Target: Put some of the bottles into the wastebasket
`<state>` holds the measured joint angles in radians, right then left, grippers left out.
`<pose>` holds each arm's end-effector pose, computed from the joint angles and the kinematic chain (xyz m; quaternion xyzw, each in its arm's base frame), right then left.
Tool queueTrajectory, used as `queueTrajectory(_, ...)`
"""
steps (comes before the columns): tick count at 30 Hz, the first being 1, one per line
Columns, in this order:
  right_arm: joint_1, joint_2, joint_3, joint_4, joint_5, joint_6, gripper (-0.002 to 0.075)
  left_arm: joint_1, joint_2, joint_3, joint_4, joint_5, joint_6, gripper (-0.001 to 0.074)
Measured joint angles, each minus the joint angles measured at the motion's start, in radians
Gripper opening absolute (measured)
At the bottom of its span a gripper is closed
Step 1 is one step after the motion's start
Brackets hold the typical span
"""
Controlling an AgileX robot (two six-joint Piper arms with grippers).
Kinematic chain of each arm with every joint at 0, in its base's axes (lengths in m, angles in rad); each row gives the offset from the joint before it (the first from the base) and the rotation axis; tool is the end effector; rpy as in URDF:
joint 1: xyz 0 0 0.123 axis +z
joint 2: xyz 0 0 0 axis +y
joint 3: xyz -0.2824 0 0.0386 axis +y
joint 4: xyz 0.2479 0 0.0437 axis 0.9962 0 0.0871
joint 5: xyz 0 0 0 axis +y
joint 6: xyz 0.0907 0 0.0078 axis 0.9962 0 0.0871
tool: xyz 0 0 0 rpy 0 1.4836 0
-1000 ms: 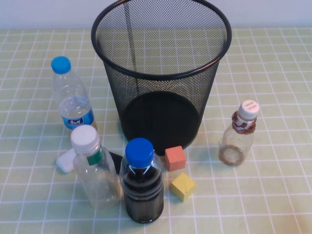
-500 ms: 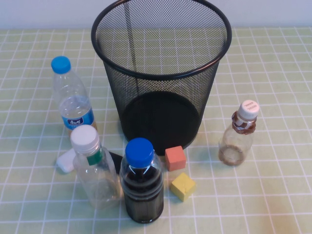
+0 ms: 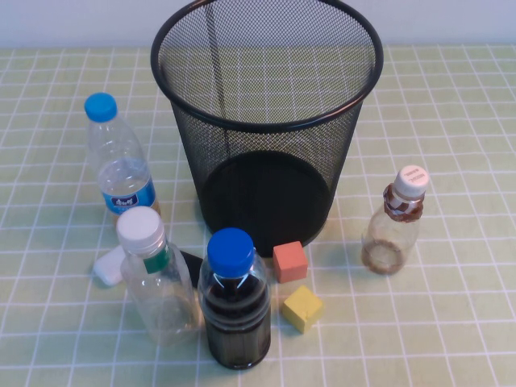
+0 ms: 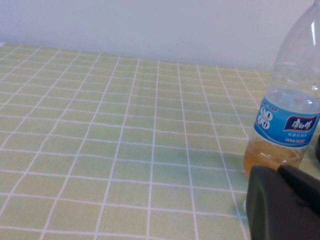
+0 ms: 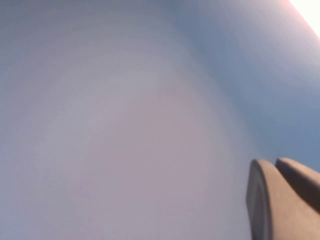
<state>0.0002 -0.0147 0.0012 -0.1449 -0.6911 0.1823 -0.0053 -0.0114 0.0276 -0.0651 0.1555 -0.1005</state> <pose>0.0285 0.0084 0.2686 -0.0292 0.3830 0.0501 0.9219 0.0564 -0.0012 0.1903 -0.0553 0.7342 -0.0612 0.6740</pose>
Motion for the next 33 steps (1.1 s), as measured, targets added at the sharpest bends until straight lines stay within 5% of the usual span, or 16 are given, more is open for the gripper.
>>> queueTrajectory(4,0.0,0.0,-0.146,-0.006,0.144,0.075,-0.001,0.0,0.0,0.0,-0.004,-0.004,0.0,-0.0005)
queueTrajectory(15,0.0,0.365,-0.658,0.043,1.068,0.131,-0.001,0.0,0.0,0.0,-0.008,-0.011,0.0,-0.0005)
queueTrajectory(24,0.016,0.619,-0.697,0.106,1.162,0.045,-0.001,0.0,0.0,0.0,-0.008,-0.014,0.0,-0.0005)
queueTrajectory(33,0.172,0.835,-0.809,0.28,1.382,-0.208,-0.001,0.0,0.0,0.0,-0.006,-0.014,0.0,-0.0005)
